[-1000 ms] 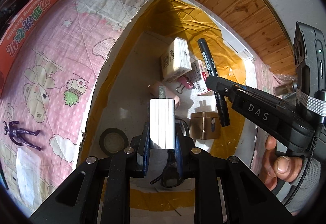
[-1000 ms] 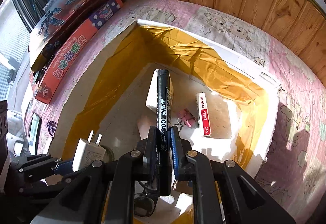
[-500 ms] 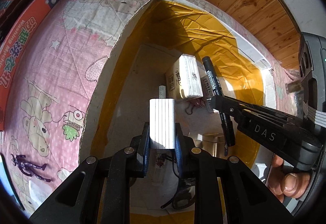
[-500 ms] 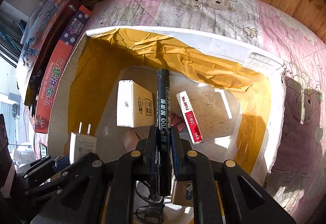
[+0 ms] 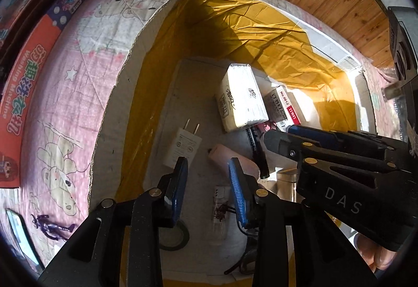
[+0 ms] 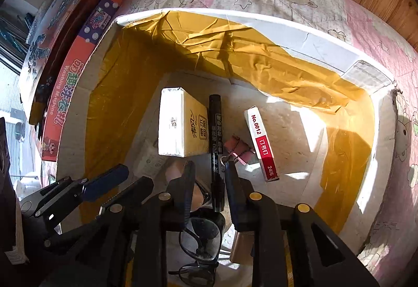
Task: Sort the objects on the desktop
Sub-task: 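Open both tools to drop the charger and marker into the box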
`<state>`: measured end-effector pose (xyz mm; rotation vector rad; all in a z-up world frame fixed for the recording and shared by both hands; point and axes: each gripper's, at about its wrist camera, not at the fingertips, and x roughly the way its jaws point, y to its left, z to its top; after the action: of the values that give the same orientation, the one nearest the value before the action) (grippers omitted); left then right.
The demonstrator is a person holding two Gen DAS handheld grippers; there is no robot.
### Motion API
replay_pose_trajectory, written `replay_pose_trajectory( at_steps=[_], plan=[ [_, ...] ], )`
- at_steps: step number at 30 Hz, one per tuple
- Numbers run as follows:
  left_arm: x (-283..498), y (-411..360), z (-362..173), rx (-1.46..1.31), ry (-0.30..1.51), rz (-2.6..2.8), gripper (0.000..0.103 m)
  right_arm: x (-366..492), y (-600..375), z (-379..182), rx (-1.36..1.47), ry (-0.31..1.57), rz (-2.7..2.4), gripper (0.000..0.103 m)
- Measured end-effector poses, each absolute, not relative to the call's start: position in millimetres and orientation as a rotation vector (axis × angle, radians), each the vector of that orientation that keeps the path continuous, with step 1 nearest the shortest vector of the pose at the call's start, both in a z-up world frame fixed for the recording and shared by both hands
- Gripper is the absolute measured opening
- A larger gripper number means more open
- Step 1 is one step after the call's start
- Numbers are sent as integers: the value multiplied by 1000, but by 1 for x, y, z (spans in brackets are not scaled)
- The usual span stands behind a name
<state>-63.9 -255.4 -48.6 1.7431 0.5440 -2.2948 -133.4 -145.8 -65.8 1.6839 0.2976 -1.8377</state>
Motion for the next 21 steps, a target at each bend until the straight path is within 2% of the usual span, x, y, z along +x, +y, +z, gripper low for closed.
replay_pose_trajectory(
  at_steps=[7, 18, 20, 21],
  plan=[
    [-42, -248, -23, 1695, 464, -2330, 38, -121, -126, -54, 1670, 328, -1801, 40],
    [10, -220, 32, 1528, 333, -2411, 39, -49, -92, -9, 1465, 602, -1737, 45],
    [18, -213, 38, 1505, 328, -2439, 44, -34, -85, -5, 1417, 658, -1733, 46],
    [22, -209, 42, 1491, 321, -2453, 52, -25, -78, -1, 1394, 688, -1733, 46]
  ],
)
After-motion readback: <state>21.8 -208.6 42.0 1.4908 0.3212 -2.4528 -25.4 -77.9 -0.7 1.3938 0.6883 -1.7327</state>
